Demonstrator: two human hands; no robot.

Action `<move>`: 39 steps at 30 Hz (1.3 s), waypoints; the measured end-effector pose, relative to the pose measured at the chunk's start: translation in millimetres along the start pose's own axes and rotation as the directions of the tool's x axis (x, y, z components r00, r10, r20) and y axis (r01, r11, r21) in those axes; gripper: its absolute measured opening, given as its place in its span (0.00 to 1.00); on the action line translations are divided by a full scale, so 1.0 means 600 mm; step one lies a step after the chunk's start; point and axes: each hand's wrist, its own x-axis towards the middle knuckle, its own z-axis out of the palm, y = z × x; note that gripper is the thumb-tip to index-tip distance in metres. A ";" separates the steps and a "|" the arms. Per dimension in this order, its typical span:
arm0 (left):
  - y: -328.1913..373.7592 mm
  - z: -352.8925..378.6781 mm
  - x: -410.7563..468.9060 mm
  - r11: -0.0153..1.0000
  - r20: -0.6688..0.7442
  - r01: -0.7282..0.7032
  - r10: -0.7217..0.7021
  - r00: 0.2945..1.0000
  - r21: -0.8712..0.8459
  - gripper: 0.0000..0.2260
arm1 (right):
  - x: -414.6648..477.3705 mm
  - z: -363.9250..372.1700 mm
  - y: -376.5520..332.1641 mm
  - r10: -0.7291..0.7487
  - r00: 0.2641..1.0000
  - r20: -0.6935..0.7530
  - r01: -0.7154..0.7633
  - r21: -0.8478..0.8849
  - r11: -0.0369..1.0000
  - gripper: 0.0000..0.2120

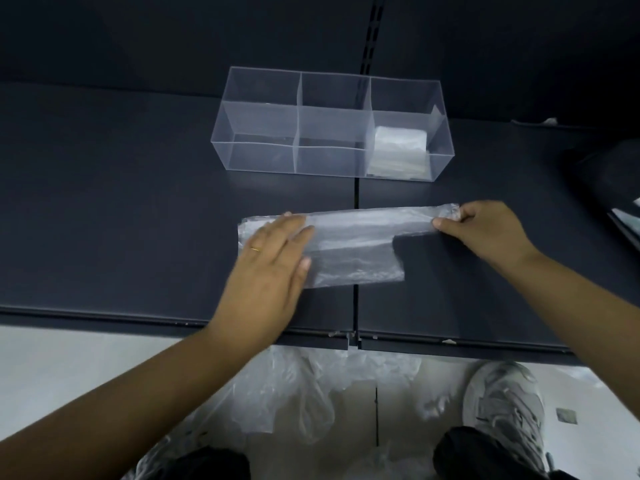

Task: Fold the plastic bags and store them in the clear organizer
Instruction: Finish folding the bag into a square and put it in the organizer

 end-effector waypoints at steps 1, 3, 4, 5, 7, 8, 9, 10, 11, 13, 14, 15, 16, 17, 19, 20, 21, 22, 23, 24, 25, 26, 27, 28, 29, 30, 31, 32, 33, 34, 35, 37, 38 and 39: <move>0.001 0.010 -0.001 0.999 0.122 0.051 -0.053 0.991 0.014 0.25 | -0.002 -0.003 -0.004 0.009 1.000 0.010 -0.009 -0.009 1.000 0.21; -0.014 0.033 -0.009 0.981 0.284 0.122 -0.162 0.945 0.153 0.32 | -0.008 -0.008 -0.017 0.025 1.000 0.010 -0.025 -0.033 0.999 0.13; -0.024 0.043 -0.015 0.966 0.301 0.103 -0.174 0.937 0.236 0.34 | -0.014 -0.010 -0.028 0.023 0.999 -0.037 -0.026 -0.074 0.997 0.09; -0.032 0.050 -0.020 0.950 0.310 0.075 -0.173 0.935 0.304 0.35 | -0.023 -0.009 -0.042 -0.017 0.991 -0.131 -0.002 -0.148 0.989 0.12; -0.035 0.055 -0.024 0.933 0.318 0.048 -0.169 0.933 0.356 0.35 | -0.050 0.008 -0.084 -0.265 0.927 -0.265 0.189 -0.280 0.941 0.21; -0.033 0.055 -0.023 0.934 0.323 0.046 -0.168 0.931 0.353 0.35 | -0.069 0.025 -0.111 -0.405 0.883 -0.237 0.339 -0.272 0.900 0.24; -0.032 0.057 -0.021 0.936 0.323 0.044 -0.164 0.932 0.348 0.35 | -0.092 0.048 -0.140 -0.519 0.844 -0.134 0.487 -0.214 0.847 0.25; -0.031 0.058 -0.020 0.938 0.324 0.041 -0.160 0.932 0.345 0.35 | -0.113 0.074 -0.164 -0.604 0.797 0.014 0.600 -0.132 0.789 0.26; -0.031 0.059 -0.019 0.937 0.323 0.033 -0.153 0.934 0.348 0.35 | -0.130 0.102 -0.181 -0.643 0.750 0.157 0.657 -0.064 0.751 0.26; -0.033 0.062 -0.018 0.938 0.333 0.016 -0.139 0.932 0.347 0.36 | -0.143 0.149 -0.188 -0.647 0.697 0.308 0.695 -0.069 0.716 0.28; -0.034 0.062 -0.019 0.940 0.332 0.009 -0.129 0.934 0.341 0.36 | -0.137 0.162 -0.179 -0.622 0.709 0.332 0.692 -0.154 0.705 0.29; -0.034 0.059 -0.018 0.943 0.331 0.003 -0.120 0.936 0.334 0.37 | -0.123 0.165 -0.165 -0.591 0.733 0.338 0.675 -0.249 0.695 0.30; -0.035 0.055 -0.018 0.946 0.334 0.000 -0.115 0.936 0.326 0.38 | -0.108 0.163 -0.148 -0.561 0.761 0.326 0.647 -0.323 0.690 0.30; -0.038 0.050 -0.018 0.947 0.337 -0.001 -0.113 0.935 0.321 0.38 | -0.093 0.156 -0.127 -0.540 0.786 0.300 0.618 -0.368 0.695 0.31; -0.055 0.041 -0.022 0.943 0.333 0.022 -0.139 0.933 0.332 0.39 | -0.073 0.131 -0.083 -0.488 0.832 0.265 0.555 -0.411 0.723 0.31; -0.066 0.034 -0.024 0.937 0.321 0.047 -0.165 0.933 0.345 0.40 | -0.066 0.118 -0.060 -0.454 0.856 0.249 0.517 -0.431 0.739 0.31; -0.079 0.028 -0.026 0.930 0.305 0.075 -0.192 0.933 0.359 0.41 | -0.062 0.104 -0.040 -0.418 0.879 0.230 0.477 -0.446 0.757 0.31; -0.092 0.022 -0.029 0.924 0.293 0.101 -0.219 0.931 0.370 0.42 | -0.059 0.090 -0.025 -0.385 0.900 0.203 0.435 -0.459 0.775 0.31; -0.103 0.018 -0.032 0.918 0.288 0.124 -0.243 0.926 0.376 0.43 | -0.057 0.079 -0.015 -0.365 0.916 0.164 0.398 -0.468 0.789 0.30; -0.109 0.013 -0.034 0.916 0.285 0.144 -0.261 0.922 0.373 0.44 | -0.059 0.070 -0.010 -0.366 0.924 0.112 0.375 -0.464 0.803 0.30; -0.112 0.009 -0.035 0.920 0.276 0.161 -0.269 0.923 0.357 0.45 | -0.064 0.062 -0.009 -0.391 0.919 0.054 0.374 -0.438 0.818 0.30; -0.111 0.005 -0.035 0.929 0.261 0.174 -0.266 0.928 0.328 0.44 | -0.074 0.056 -0.012 -0.442 0.897 0.003 0.408 -0.391 0.825 0.29; -0.105 0.001 -0.035 0.944 0.237 0.168 -0.239 0.942 0.283 0.43 | -0.087 0.052 -0.018 -0.506 0.862 -0.030 0.470 -0.330 0.819 0.27; -0.095 -0.002 -0.035 0.966 0.210 0.127 -0.175 0.962 0.223 0.41 | -0.102 0.049 -0.023 -0.572 0.819 -0.036 0.542 -0.274 0.794 0.23; -0.082 -0.003 -0.034 0.986 0.192 0.059 -0.090 0.977 0.158 0.38 | -0.115 0.049 -0.026 -0.627 0.779 -0.014 0.606 -0.240 0.759 0.19; -0.067 0.000 -0.034 0.995 0.182 -0.019 0.001 0.983 0.099 0.35 | -0.124 0.051 -0.027 -0.661 0.750 0.032 0.649 -0.228 0.725 0.16; -0.053 0.006 -0.034 0.995 0.194 -0.088 0.077 0.978 0.051 0.32 | -0.130 0.054 -0.028 -0.668 0.740 0.077 0.666 -0.219 0.713 0.14; -0.039 0.012 -0.034 0.991 0.221 -0.134 0.127 0.967 0.017 0.31 | -0.132 0.056 -0.030 -0.659 0.746 0.101 0.663 -0.206 0.719 0.11; -0.027 0.019 -0.034 0.988 0.251 -0.156 0.151 0.956 0.000 0.30 | -0.131 0.058 -0.031 -0.648 0.755 0.104 0.654 -0.198 0.730 0.08; -0.018 0.025 -0.035 0.986 0.269 -0.167 0.160 0.950 0.003 0.31 | -0.128 0.059 -0.032 -0.641 0.761 0.102 0.647 -0.201 0.736 0.06; -0.012 0.031 -0.036 0.985 0.275 -0.172 0.160 0.948 0.020 0.31 | -0.125 0.059 -0.035 -0.635 0.764 0.116 0.644 -0.210 0.736 0.04; -0.008 0.036 -0.035 0.987 0.257 -0.156 0.141 0.956 0.038 0.31 | -0.117 0.057 -0.039 -0.611 0.767 0.196 0.640 -0.174 0.748 0.04; -0.010 0.037 -0.032 0.990 0.222 -0.135 0.125 0.967 0.031 0.29 | -0.112 0.052 -0.042 -0.585 0.772 0.247 0.621 -0.100 0.777 0.04; -0.013 0.037 -0.029 0.993 0.173 -0.117 0.110 0.979 0.029 0.26 | -0.107 0.043 -0.046 -0.553 0.777 0.300 0.578 0.006 0.816 0.05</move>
